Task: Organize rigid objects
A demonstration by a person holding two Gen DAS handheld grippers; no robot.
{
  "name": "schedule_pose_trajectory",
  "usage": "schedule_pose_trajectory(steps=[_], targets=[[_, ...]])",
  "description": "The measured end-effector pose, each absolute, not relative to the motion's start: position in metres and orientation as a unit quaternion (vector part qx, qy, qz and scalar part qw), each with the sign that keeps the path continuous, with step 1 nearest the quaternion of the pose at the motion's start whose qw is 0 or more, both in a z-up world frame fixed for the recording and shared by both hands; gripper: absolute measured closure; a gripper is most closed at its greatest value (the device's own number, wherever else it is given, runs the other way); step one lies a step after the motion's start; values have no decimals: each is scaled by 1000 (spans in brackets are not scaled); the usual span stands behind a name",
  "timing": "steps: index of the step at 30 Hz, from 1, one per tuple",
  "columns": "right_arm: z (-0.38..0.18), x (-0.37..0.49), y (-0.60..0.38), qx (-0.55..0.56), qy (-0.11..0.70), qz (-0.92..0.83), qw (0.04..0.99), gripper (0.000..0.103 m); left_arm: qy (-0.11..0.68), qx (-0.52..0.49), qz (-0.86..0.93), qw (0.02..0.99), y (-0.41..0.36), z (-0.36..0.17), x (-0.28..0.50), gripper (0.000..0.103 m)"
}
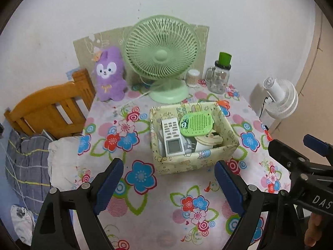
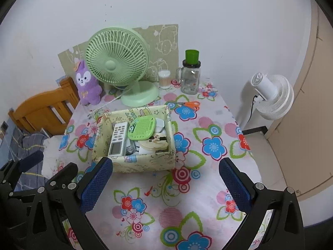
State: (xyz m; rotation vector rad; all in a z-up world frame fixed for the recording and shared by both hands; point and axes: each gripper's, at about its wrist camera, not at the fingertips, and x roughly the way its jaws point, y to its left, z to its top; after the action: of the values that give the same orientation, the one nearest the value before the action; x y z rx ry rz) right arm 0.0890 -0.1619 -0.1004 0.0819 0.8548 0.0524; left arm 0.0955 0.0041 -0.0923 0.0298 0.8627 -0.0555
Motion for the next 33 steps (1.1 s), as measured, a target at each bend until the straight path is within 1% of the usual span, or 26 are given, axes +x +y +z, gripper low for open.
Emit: schedule_pose_trajectory(steps=[6,8,13,24,33], targets=[[-76,83,-173,19,402,21,915,0,403,8,-1,915,-2,-64,83,12],[-65,79,-176,9,388,19,921,0,391,13,1,920,-6,-52,76,6],[-43,69,-186,18,374,34,927,0,370,4,-8,929,-11,-25,62,2],[-15,43,-202,23,351,48,935,0,336,10,-10,942,-26,7,39,0],[-8,29,-208,26,326,33,944,0,324,-2,-10,946,-30,14,27,0]])
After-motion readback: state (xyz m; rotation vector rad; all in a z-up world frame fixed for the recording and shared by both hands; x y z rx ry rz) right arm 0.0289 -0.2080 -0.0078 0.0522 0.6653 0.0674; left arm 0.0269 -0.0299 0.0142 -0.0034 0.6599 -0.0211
